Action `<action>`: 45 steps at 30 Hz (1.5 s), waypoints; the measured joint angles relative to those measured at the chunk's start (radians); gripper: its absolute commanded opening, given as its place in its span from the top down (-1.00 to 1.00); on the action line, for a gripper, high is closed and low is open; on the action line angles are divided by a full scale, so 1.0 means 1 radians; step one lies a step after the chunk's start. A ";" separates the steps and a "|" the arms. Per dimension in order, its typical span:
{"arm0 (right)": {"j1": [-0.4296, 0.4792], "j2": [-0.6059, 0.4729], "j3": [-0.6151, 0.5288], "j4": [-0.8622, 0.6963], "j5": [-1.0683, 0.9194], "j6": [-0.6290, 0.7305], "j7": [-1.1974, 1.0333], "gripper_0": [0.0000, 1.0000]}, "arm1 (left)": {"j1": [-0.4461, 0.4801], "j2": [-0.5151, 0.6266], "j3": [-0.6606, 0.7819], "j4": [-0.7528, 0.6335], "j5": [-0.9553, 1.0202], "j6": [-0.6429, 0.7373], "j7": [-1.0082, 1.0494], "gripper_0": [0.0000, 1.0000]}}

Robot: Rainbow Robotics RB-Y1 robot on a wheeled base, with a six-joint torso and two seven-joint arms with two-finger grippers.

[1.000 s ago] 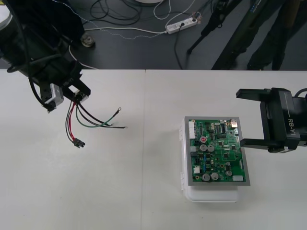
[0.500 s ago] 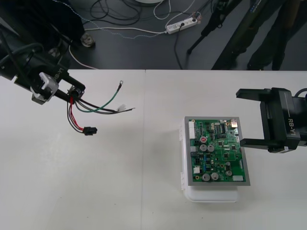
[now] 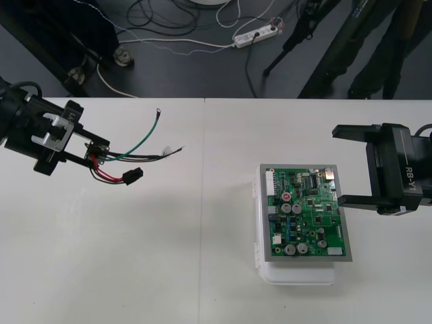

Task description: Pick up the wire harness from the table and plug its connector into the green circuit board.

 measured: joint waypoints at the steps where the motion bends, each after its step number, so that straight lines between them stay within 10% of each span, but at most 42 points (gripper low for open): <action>1: 0.000 0.000 0.000 0.000 0.000 0.000 0.000 -1.00 | 0.016 -0.003 0.013 -0.011 0.000 0.000 0.015 1.00; 45: 0.000 -0.002 0.016 -0.025 0.000 0.000 -0.005 -1.00 | 0.347 -0.433 0.268 -0.275 0.031 -0.003 0.655 1.00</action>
